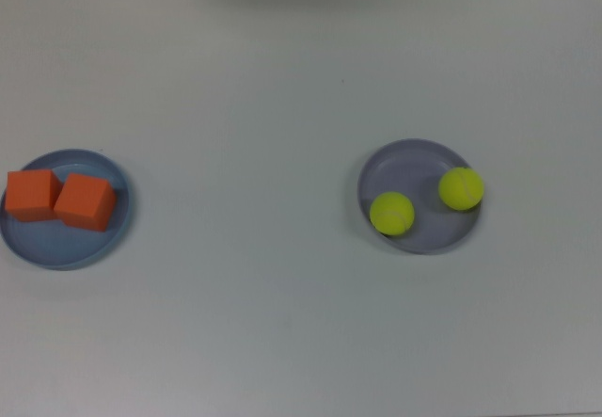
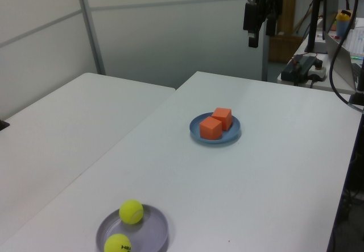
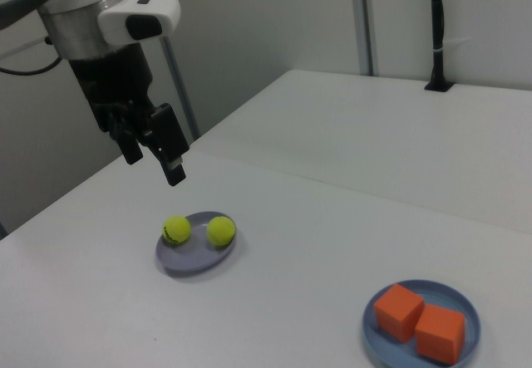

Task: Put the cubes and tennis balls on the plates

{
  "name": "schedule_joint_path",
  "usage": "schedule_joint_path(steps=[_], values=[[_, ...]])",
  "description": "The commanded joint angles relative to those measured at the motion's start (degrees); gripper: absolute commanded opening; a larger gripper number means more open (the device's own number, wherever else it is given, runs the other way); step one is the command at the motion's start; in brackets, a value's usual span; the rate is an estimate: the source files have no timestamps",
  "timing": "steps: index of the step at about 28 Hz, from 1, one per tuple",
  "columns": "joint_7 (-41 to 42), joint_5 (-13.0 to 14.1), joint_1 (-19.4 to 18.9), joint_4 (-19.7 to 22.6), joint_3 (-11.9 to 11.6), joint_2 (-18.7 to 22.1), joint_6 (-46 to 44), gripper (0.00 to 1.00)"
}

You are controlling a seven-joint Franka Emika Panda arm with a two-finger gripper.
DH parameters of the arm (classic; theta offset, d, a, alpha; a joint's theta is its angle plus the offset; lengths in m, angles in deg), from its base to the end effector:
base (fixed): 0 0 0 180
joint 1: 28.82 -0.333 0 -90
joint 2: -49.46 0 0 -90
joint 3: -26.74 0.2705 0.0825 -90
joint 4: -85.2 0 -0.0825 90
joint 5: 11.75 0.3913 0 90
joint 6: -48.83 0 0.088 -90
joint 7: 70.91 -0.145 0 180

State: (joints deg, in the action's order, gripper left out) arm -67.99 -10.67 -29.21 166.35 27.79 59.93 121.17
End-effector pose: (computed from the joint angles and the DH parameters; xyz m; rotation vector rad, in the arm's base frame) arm 0.4659 0.0158 0.6789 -3.1245 -0.1279 -0.0455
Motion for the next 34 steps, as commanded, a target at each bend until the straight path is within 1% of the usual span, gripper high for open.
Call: schedule_joint_path(steps=[1,3,4,5,6,8,9,11,12,13,14,15,16,18,20,21,24,25,27,30,34], values=[[1.38,0.76,-0.14,0.15,-0.35,0.08,-0.71,0.95],[1.30,1.12,-0.14,-0.11,-0.35,0.08,-0.71,0.78],[1.30,1.20,-0.14,-0.12,-0.35,0.08,-0.71,0.66],[1.12,1.64,-0.14,-0.20,-0.35,0.08,-0.62,0.48],[1.03,1.91,-0.23,-0.20,-0.35,0.08,-0.62,0.44],[1.12,2.00,-0.23,-0.20,-0.26,0.17,-0.71,0.32],[1.12,2.00,-0.23,-0.20,-0.26,0.17,-0.80,0.27],[1.03,2.00,-0.23,-0.20,-0.09,0.17,-0.80,0.27],[1.03,2.08,-0.23,-0.20,0.00,0.17,-0.80,0.31],[0.95,2.08,-0.23,-0.29,0.00,0.17,-0.80,0.41],[0.86,2.08,-0.23,-0.20,0.00,0.17,-0.80,0.57],[0.77,2.08,-0.23,-0.20,0.00,0.17,-0.80,0.68],[0.68,2.00,-0.23,-0.20,0.00,0.17,-0.88,0.69],[0.68,2.00,-0.23,-0.20,0.00,0.17,-0.80,0.67],[0.68,2.00,-0.23,-0.20,0.35,0.17,-0.80,0.59],[0.94,2.00,-0.23,-0.20,0.53,0.17,-0.80,0.48],[1.30,2.00,-0.23,-0.20,0.62,0.17,-0.88,0.30],[1.38,2.08,-0.23,-0.20,0.62,0.17,-0.89,0.27],[1.38,2.08,-0.23,-0.20,0.62,0.17,-0.89,0.27],[1.82,2.08,-0.23,-0.20,0.62,0.17,-0.89,0.21],[3.75,2.08,-0.23,-0.20,0.62,0.17,-0.97,0.09]])
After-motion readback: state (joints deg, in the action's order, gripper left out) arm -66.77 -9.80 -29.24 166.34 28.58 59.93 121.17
